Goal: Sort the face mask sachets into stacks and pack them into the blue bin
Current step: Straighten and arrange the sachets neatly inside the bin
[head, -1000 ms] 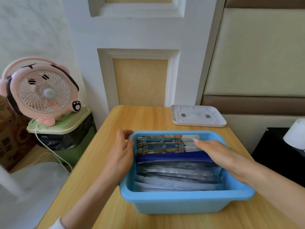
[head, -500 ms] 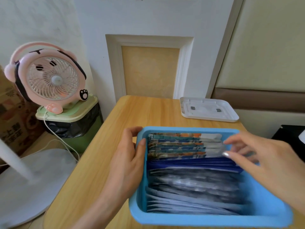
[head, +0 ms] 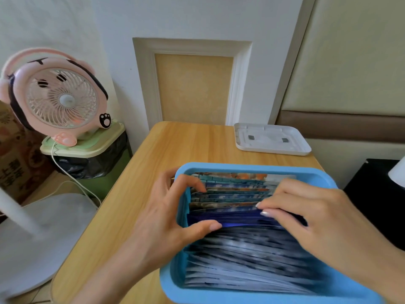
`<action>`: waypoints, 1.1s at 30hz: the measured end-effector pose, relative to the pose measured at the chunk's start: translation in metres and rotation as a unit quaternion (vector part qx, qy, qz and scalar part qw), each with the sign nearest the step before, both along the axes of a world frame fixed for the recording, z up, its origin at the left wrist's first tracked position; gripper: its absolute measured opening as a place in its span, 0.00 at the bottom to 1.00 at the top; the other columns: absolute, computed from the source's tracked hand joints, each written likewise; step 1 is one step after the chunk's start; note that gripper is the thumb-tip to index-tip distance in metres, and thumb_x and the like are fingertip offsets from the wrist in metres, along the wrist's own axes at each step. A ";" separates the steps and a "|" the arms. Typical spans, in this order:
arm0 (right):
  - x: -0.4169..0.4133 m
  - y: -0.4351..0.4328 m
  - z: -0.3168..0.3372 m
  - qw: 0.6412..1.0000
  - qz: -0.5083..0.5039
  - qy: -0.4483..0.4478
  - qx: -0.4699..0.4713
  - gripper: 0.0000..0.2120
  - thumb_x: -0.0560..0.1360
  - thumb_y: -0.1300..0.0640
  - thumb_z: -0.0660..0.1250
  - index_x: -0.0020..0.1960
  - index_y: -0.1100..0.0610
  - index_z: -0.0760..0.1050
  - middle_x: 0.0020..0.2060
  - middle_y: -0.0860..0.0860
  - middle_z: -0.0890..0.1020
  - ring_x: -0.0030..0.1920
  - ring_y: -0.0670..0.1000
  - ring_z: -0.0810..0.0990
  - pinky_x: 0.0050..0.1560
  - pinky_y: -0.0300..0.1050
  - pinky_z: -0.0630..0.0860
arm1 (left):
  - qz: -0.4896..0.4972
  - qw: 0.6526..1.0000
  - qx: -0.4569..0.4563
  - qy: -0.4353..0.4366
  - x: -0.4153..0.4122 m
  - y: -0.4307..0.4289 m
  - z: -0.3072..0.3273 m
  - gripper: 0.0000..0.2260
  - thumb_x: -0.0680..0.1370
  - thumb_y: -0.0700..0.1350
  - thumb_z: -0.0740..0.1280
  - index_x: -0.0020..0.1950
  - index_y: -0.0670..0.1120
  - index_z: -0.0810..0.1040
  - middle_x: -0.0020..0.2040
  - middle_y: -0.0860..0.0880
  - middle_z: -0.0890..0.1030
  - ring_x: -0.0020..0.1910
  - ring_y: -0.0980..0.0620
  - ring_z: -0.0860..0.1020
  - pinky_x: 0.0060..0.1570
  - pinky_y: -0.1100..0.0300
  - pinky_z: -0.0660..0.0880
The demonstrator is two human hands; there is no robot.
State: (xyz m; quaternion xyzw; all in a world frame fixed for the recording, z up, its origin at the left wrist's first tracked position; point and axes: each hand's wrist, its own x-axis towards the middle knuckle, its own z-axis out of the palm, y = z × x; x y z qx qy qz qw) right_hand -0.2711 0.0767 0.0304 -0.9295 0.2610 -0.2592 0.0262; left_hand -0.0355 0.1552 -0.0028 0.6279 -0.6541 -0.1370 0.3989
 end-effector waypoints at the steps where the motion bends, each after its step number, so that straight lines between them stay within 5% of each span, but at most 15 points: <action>1: 0.004 0.000 0.000 1.000 0.003 0.007 0.003 0.06 0.73 0.51 0.67 0.44 0.48 0.83 0.37 0.39 0.74 0.31 0.34 0.66 0.37 0.21 0.63 | 0.000 1.000 0.001 -0.001 0.000 0.000 0.000 0.26 0.60 0.74 0.63 0.53 0.66 0.66 0.60 0.64 0.62 0.62 0.63 0.66 0.51 0.77 0.64; 7: 0.024 -0.001 -0.003 0.999 0.022 0.002 0.040 0.14 0.73 0.43 0.61 0.43 0.47 0.83 0.37 0.39 0.74 0.33 0.38 0.69 0.37 0.28 0.66 | -0.013 1.000 0.000 -0.024 0.000 0.005 -0.001 0.31 0.57 0.73 0.67 0.55 0.65 0.63 0.61 0.66 0.59 0.62 0.67 0.64 0.52 0.81 0.61; 14: 0.026 -0.003 -0.002 0.993 0.021 -0.059 0.103 0.02 0.69 0.51 0.71 0.37 0.46 0.80 0.38 0.41 0.73 0.34 0.44 0.73 0.36 0.27 0.65 | -0.012 1.000 0.001 -0.010 -0.002 0.012 0.002 0.31 0.56 0.73 0.66 0.51 0.64 0.56 0.61 0.71 0.56 0.53 0.68 0.68 0.47 0.77 0.65; 17: 0.027 -0.004 -0.003 0.995 0.015 -0.059 0.084 0.04 0.69 0.52 0.69 0.37 0.47 0.82 0.34 0.40 0.74 0.34 0.37 0.72 0.36 0.24 0.64 | -0.016 1.000 -0.001 0.000 -0.001 0.013 0.001 0.30 0.57 0.72 0.67 0.50 0.62 0.58 0.62 0.70 0.57 0.57 0.69 0.66 0.47 0.77 0.65; 21: 0.029 -0.003 -0.005 0.999 -0.004 -0.036 0.041 0.09 0.73 0.49 0.64 0.39 0.48 0.80 0.34 0.42 0.74 0.32 0.42 0.73 0.33 0.35 0.69 | -0.024 0.999 0.001 0.028 0.001 0.016 0.000 0.28 0.59 0.68 0.70 0.49 0.59 0.61 0.61 0.72 0.58 0.59 0.70 0.66 0.47 0.77 0.66; 26: 0.031 -0.001 -0.006 1.000 -0.007 -0.020 0.010 0.13 0.71 0.44 0.61 0.35 0.47 0.79 0.34 0.41 0.72 0.31 0.38 0.67 0.33 0.32 0.65 | -0.030 0.999 0.011 0.031 0.001 0.016 0.001 0.26 0.60 0.67 0.69 0.49 0.60 0.60 0.62 0.72 0.57 0.57 0.69 0.68 0.46 0.77 0.67; 33: 0.031 -0.004 -0.010 0.999 0.011 -0.041 0.001 0.12 0.72 0.45 0.62 0.35 0.49 0.79 0.33 0.39 0.72 0.32 0.41 0.70 0.33 0.33 0.67 | -0.034 0.999 0.010 0.022 0.003 0.012 0.000 0.25 0.63 0.67 0.68 0.50 0.58 0.62 0.59 0.65 0.61 0.56 0.62 0.70 0.45 0.66 0.74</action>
